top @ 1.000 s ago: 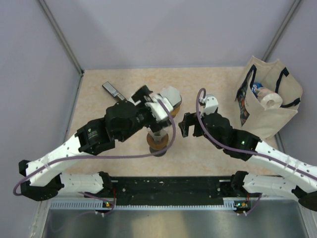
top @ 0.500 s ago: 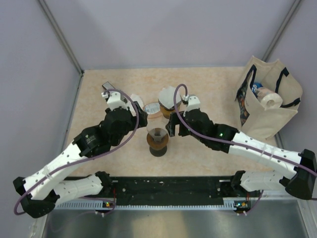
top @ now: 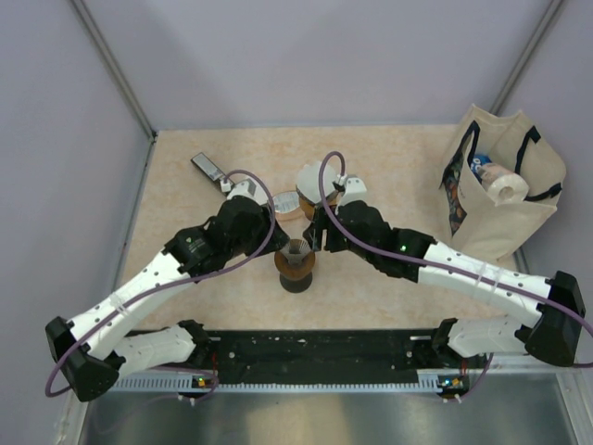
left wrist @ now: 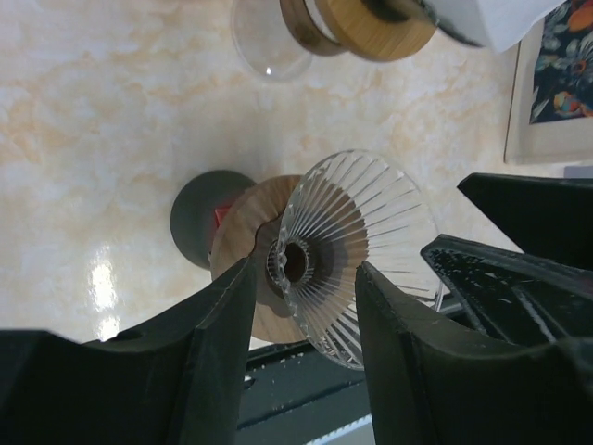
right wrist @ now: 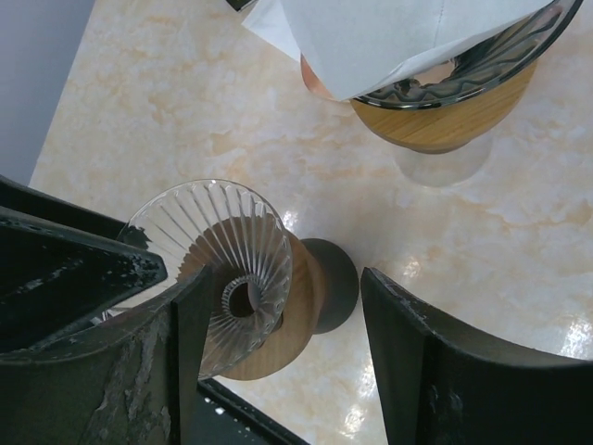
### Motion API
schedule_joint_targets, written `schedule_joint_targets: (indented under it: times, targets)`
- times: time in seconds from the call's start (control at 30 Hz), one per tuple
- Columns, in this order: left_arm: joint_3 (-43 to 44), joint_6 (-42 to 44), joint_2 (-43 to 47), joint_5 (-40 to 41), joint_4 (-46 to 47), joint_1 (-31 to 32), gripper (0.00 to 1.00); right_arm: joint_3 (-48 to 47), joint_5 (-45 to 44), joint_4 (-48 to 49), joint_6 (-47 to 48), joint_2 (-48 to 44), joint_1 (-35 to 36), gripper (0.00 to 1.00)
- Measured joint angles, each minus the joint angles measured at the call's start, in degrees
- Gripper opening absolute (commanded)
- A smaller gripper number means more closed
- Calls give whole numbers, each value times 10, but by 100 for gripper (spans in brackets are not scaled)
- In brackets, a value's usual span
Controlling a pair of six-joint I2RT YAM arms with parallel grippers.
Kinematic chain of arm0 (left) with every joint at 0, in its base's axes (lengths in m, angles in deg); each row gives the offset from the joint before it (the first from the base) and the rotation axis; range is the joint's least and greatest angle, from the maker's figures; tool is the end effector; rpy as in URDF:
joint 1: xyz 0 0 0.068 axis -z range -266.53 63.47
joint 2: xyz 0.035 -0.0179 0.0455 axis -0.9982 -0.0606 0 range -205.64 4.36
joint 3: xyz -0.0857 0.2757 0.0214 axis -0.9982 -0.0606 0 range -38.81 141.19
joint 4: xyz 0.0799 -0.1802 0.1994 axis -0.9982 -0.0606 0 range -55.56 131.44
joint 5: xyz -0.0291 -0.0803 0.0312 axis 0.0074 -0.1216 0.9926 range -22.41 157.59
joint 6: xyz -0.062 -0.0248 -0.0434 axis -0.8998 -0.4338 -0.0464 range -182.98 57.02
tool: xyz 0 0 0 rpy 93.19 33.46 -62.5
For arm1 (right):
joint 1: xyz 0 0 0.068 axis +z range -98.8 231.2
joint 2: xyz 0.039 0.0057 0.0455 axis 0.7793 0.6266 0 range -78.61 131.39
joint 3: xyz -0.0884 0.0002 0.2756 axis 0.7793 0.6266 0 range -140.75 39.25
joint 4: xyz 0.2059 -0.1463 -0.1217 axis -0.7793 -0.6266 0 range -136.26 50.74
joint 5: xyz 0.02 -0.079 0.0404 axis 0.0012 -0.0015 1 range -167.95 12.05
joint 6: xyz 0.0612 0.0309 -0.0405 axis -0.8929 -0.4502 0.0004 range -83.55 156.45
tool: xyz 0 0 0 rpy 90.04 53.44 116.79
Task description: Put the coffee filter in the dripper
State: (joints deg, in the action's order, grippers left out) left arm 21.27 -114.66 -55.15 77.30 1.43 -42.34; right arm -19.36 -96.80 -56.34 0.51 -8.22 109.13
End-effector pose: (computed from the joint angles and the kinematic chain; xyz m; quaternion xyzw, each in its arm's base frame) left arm 0.1881 -0.1668 0.3284 -0.0950 0.8967 -0.2646 0.3419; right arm 0.1881 0.2586 0.3160 -0.0803 0.8497 0.2703 0.4455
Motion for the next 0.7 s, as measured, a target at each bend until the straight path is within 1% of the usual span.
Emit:
schedule_joint_targets:
  times: [0.1, 0.2, 0.3, 0.47, 0.53, 0.7]
  targets:
    - [-14, -6, -3, -19, 0, 0, 51, 1, 8, 1, -5, 0, 0, 62]
    - [-18, -9, -2, -28, 2, 0, 48, 2, 16, 7, -8, 0, 0, 61]
    - [-20, -10, -2, -29, 5, 0, 42, 5, 24, 16, -8, 0, 0, 59]
    - [-29, -10, -2, -33, 9, 0, 34, 9, 36, 17, -10, 1, 0, 52]
    - [-34, -11, -2, -35, 11, 0, 29, 9, 43, 17, -12, 3, 0, 50]
    - [-51, -12, 6, -40, 15, -2, 26, 17, 63, 27, -14, 3, 0, 46]
